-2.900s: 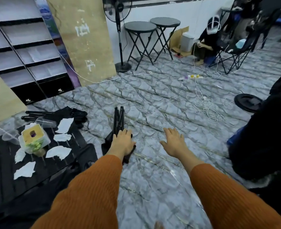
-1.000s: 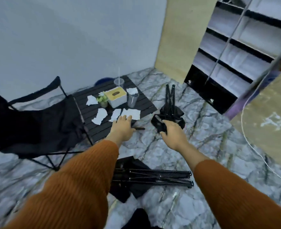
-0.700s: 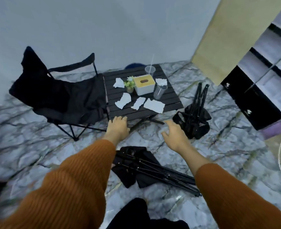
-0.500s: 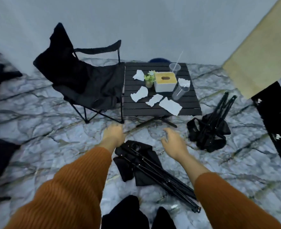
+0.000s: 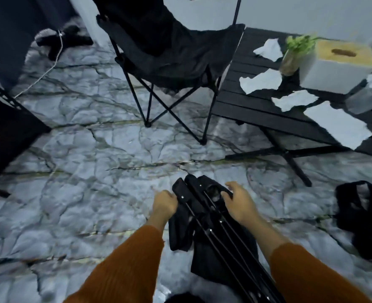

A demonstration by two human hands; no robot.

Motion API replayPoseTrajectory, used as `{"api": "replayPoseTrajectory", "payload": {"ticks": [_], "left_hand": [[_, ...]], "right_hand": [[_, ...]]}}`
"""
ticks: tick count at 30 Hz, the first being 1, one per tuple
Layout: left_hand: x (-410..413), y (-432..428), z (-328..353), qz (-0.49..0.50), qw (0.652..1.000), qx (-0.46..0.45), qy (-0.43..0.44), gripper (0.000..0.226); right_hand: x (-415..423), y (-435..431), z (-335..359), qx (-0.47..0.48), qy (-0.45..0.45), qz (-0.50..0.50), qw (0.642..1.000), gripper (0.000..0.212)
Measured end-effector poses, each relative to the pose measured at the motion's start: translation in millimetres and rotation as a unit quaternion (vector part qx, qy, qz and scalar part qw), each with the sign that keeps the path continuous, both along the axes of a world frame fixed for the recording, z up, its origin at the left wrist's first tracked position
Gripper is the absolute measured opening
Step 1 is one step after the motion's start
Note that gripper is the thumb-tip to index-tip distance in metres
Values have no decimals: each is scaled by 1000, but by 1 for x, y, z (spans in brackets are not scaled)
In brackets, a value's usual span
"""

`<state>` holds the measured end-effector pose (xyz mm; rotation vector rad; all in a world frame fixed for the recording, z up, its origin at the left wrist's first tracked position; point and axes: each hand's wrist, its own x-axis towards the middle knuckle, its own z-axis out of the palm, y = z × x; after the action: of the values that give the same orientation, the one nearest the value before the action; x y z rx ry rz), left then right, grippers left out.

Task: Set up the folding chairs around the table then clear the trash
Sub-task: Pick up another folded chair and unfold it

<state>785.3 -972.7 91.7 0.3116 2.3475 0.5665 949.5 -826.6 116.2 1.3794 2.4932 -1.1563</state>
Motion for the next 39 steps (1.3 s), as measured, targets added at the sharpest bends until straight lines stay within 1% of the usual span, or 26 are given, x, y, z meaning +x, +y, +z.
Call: {"api": "replayPoseTrajectory", "payload": {"ticks": [2, 6, 8, 9, 10, 12, 14, 16, 17, 19, 21, 22, 25, 27, 28, 29, 30, 31, 33, 34, 35, 37, 38, 39], "left_hand": [[-7, 9, -61, 32, 999, 16, -11, 36], [-18, 30, -157, 108, 991, 72, -39, 21], [-22, 37, -190, 157, 981, 103, -48, 22], [-24, 40, -204, 189, 973, 119, -60, 29], [-26, 41, -216, 218, 963, 139, -78, 32], [-29, 44, -234, 269, 938, 183, -119, 29], [-32, 45, -243, 311, 909, 223, -168, 30], [-30, 44, -241, 341, 873, 267, -224, 14], [-28, 42, -237, 351, 861, 280, -241, 9], [-25, 38, -231, 354, 854, 290, -247, 8], [-23, 33, -218, 354, 858, 287, -239, 19], [-21, 31, -209, 351, 859, 288, -237, 20], [-12, 23, -157, 342, 865, 282, -236, 19], [-2, 19, -111, 346, 864, 288, -224, 19], [5, 17, -84, 342, 864, 295, -221, 14], [14, 15, -55, 336, 863, 302, -225, 10], [24, 13, -26, 330, 860, 309, -235, 9], [34, 10, 4, 322, 860, 314, -243, 10], [54, 3, 67, 294, 867, 317, -249, 13], [63, 1, 97, 275, 870, 321, -253, 14], [73, -2, 125, 255, 874, 326, -255, 15], [92, -6, 177, 216, 880, 334, -259, 17], [100, -9, 200, 194, 884, 336, -261, 18], [108, -11, 220, 172, 887, 339, -261, 20]], "right_hand": [[-23, 7, -72, -8, 5, 28, 1000, 36], [-67, 17, -181, 12, 16, 77, 997, 38], [-84, 20, -219, 19, 34, 74, 997, 39], [-93, 21, -233, 10, 45, 62, 997, 40], [-100, 22, -243, -10, 50, 45, 998, 41], [-112, 24, -254, -74, 51, -10, 996, 41], [-121, 29, -258, -142, 64, -76, 985, 38], [-125, 36, -254, -227, 81, -138, 961, 41], [-124, 39, -250, -262, 76, -154, 950, 43], [-120, 42, -236, -300, 58, -138, 942, 43], [-117, 44, -215, -314, 46, -99, 943, 36], [-116, 44, -201, -319, 41, -84, 943, 32], [-106, 41, -145, -327, 47, -72, 941, 21], [-96, 38, -100, -319, 72, -74, 942, 20], [-89, 34, -73, -315, 93, -72, 942, 19], [-80, 30, -44, -316, 113, -70, 939, 16], [-70, 25, -15, -311, 128, -65, 939, 9], [-58, 22, 15, -305, 136, -62, 941, 7], [-33, 16, 72, -285, 133, -61, 947, 18], [-19, 14, 98, -277, 122, -56, 951, 17], [-4, 11, 125, -270, 115, -48, 955, 7], [26, 7, 173, -261, 111, -35, 958, 13], [40, 2, 200, -260, 120, -42, 957, 6], [55, -3, 224, -258, 137, -45, 955, 5]]}}
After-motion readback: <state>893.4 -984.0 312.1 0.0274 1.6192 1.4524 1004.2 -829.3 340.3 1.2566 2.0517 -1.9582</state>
